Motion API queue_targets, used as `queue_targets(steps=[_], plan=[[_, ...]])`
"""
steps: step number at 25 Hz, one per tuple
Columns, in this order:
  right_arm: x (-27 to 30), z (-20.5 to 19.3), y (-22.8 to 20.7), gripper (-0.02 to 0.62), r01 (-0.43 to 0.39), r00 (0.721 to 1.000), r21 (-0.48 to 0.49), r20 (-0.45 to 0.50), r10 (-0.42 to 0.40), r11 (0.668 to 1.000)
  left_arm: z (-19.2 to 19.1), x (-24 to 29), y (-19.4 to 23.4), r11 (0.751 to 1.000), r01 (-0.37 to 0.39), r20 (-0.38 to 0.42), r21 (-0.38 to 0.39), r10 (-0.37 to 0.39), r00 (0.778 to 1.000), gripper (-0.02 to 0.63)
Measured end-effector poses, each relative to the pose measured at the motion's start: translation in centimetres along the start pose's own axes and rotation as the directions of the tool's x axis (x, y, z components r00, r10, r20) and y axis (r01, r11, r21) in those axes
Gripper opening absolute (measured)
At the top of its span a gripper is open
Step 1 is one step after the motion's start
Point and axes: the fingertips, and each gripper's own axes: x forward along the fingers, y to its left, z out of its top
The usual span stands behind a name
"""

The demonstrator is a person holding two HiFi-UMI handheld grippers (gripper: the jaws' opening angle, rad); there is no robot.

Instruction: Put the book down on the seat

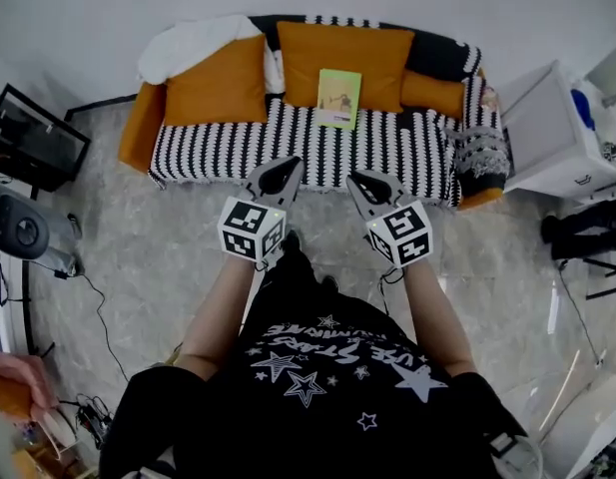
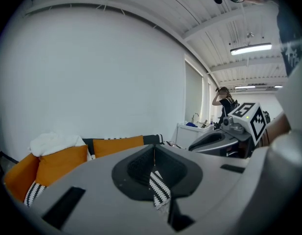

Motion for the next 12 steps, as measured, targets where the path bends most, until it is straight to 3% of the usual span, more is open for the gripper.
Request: queue_targets(steps=[12], plan=[[-0.8, 0.8, -0.5, 0.038, 0.086, 0.995, 0.045, 0.038, -0.087, 0.995, 0.8, -0.7, -2.3, 0.997, 0.079, 0.012, 0.009, -0.079, 0.997, 0.011]])
